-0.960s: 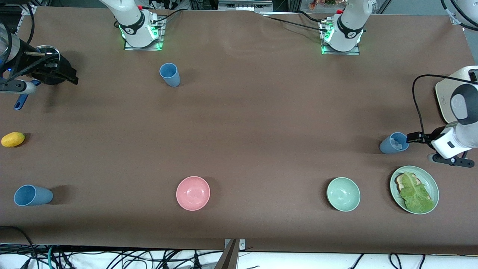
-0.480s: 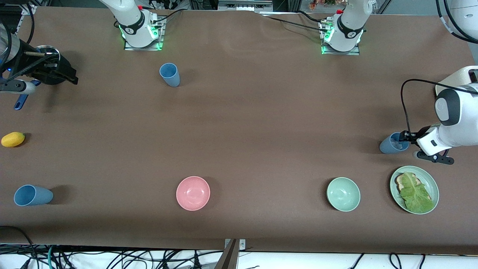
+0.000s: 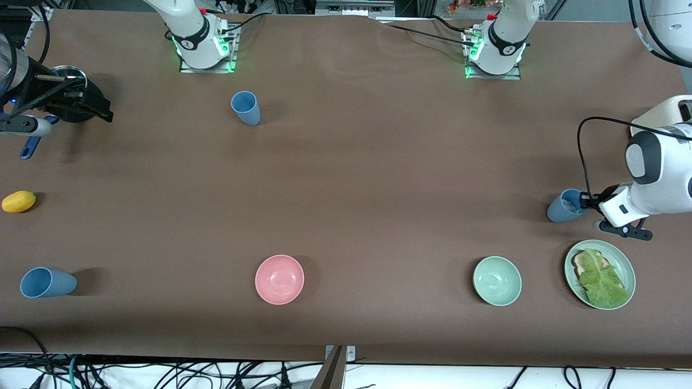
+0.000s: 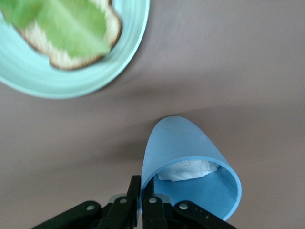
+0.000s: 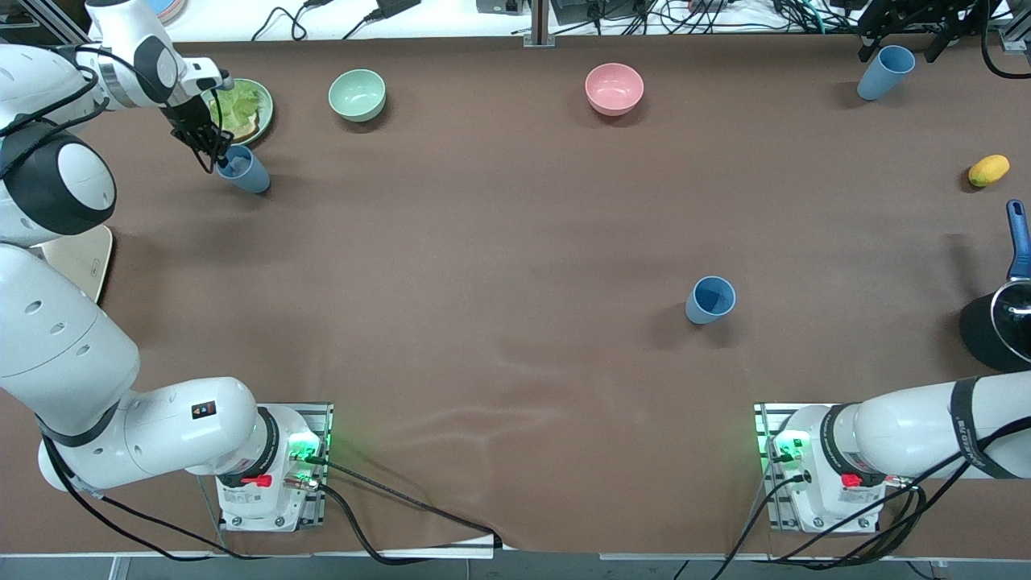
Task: Stack blue cups with both arms
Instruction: 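Lower the left gripper onto the blue cup beside the green plate and grasp, then carry the blue cup with the left gripper to the table middle, set down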
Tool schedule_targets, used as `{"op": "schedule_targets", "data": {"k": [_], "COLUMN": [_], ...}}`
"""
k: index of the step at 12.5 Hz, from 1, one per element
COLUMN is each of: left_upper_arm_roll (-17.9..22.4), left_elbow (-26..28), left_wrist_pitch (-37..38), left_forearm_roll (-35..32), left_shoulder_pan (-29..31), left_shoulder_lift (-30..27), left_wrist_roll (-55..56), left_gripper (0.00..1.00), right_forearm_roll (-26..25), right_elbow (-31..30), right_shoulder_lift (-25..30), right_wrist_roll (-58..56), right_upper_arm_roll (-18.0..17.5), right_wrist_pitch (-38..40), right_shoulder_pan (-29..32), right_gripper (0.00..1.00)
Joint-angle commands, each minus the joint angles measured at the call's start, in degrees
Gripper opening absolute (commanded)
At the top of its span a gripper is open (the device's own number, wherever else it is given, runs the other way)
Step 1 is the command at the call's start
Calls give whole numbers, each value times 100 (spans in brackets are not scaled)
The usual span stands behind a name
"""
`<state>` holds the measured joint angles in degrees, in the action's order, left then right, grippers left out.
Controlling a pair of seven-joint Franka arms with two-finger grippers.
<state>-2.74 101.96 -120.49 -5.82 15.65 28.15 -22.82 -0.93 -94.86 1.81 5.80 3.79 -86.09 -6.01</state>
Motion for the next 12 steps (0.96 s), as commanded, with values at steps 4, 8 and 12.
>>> {"op": "schedule_targets", "data": {"k": [4, 8, 12], "left_upper_arm_roll": [-1306, -1369, -1352], "left_elbow": [-1100, -1073, -1100], "left_wrist_pitch": [1414, 1485, 812], "left_forearm_roll": [80, 938, 1567], "left_shoulder_pan": [-674, -2115, -3188], "left_shoulder_lift": [-99, 85, 436], "left_wrist_roll": [2092, 3880, 5195], "left_gripper": [0, 0, 0], "right_forearm_roll": [76, 84, 76], "right_elbow": [134, 134, 125], "right_shoulder_lift": [-50, -50, -50], "right_wrist_roll": [-8, -17, -17], "right_upper_arm_roll": [-1, -10, -10], "right_wrist_pitch": [119, 119, 119], "right_shoulder_pan": [30, 30, 30], "right_gripper": [100, 100, 100]}}
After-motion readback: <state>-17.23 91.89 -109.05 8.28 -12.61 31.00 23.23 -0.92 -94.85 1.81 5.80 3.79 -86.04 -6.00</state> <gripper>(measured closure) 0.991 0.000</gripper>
